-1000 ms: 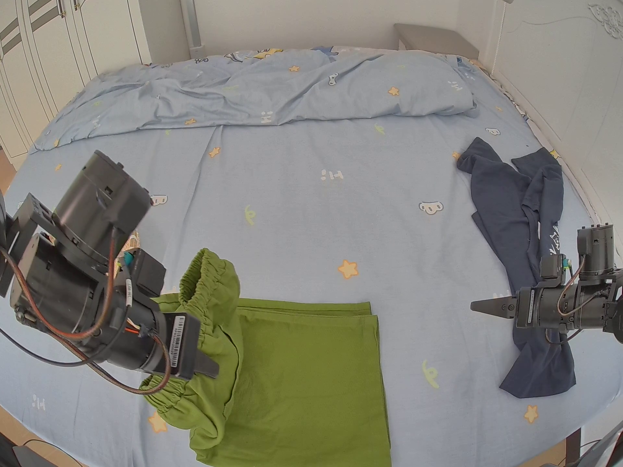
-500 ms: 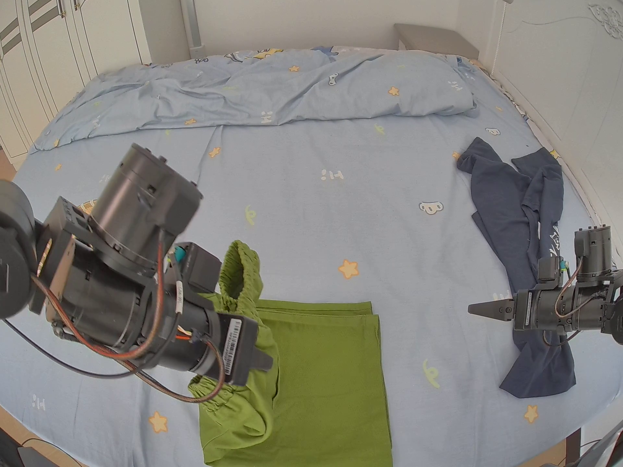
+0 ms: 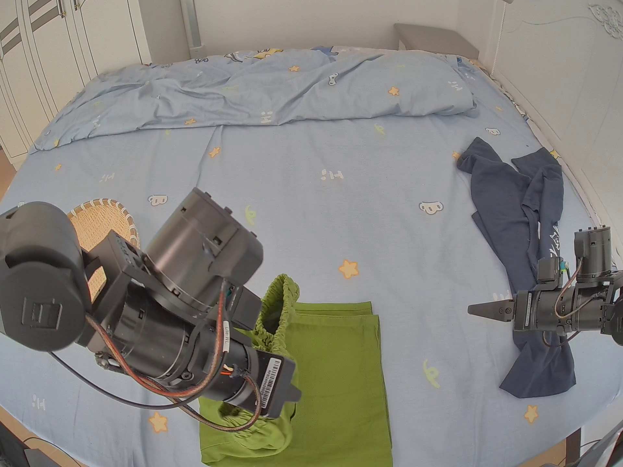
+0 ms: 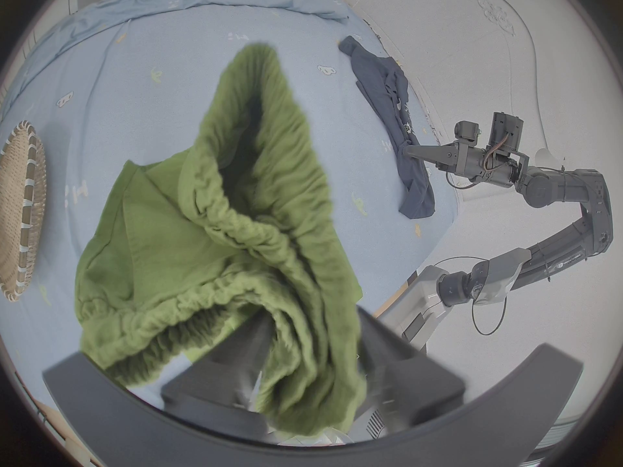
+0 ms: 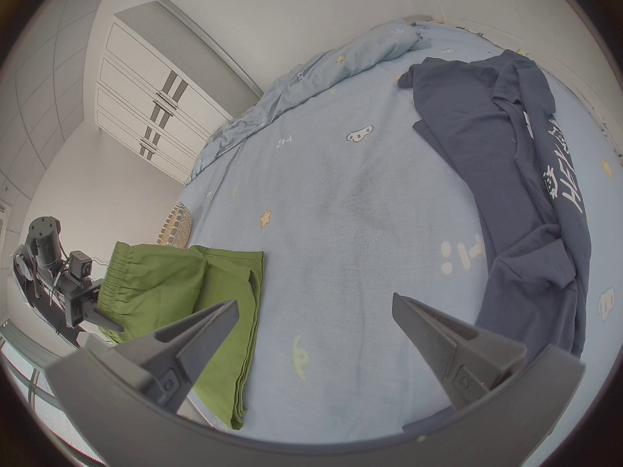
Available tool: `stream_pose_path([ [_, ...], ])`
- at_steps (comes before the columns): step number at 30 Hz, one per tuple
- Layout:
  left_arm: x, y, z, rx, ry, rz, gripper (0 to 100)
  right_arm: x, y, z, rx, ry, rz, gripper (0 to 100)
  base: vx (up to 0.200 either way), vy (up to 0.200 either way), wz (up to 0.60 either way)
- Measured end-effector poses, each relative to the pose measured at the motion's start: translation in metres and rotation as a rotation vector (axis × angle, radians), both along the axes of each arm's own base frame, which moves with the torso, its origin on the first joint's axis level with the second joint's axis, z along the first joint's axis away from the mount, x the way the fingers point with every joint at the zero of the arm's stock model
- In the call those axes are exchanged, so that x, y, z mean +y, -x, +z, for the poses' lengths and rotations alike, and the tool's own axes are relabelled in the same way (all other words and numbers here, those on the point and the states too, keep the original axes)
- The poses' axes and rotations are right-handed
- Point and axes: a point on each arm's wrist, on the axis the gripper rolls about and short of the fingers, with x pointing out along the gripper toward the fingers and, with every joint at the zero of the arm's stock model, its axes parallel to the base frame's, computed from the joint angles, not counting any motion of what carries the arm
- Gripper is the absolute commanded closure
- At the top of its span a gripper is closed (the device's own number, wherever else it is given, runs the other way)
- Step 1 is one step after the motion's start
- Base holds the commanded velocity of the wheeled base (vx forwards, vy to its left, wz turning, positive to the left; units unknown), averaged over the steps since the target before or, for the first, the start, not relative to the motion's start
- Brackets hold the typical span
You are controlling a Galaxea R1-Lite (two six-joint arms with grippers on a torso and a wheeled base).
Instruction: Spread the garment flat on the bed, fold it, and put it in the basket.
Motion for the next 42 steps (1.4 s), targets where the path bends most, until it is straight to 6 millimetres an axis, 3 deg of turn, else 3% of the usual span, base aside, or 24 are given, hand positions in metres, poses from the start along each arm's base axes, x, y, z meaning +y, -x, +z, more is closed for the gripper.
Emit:
stream_pose_path([
  [7, -0.012, -0.005, -0.002, -0.077, 0.083, -0.014, 0, 0.0, 0.0, 0.0, 0.001, 0.0, 0.0, 0, 0.0, 0.0, 0.0],
  [14, -0.027, -0.012, -0.012, -0.246, 0.276, -0.028, 0, 0.0, 0.0, 0.0, 0.001, 0.001, 0.001, 0, 0.0, 0.0, 0.0],
  [20, -0.025, -0.013, -0.026, -0.33, 0.368, -0.023, 0, 0.0, 0.001, 0.0, 0.002, 0.001, 0.002, 0, 0.0, 0.0, 0.0],
  [26, -0.01, -0.013, -0.029, -0.293, 0.342, 0.023, 0, 0.002, 0.001, -0.001, 0.002, 0.001, 0.008, 0, 0.0, 0.0, 0.0],
  [37, 0.051, 0.024, -0.011, -0.086, 0.136, 0.03, 0, 0.004, 0.002, -0.001, 0.004, 0.002, 0.019, 0, 0.0, 0.0, 0.0],
  [42, 0.059, 0.029, -0.011, -0.042, 0.135, 0.007, 0, 0.005, 0.003, -0.002, 0.006, 0.002, 0.024, 0, 0.0, 0.0, 0.0],
])
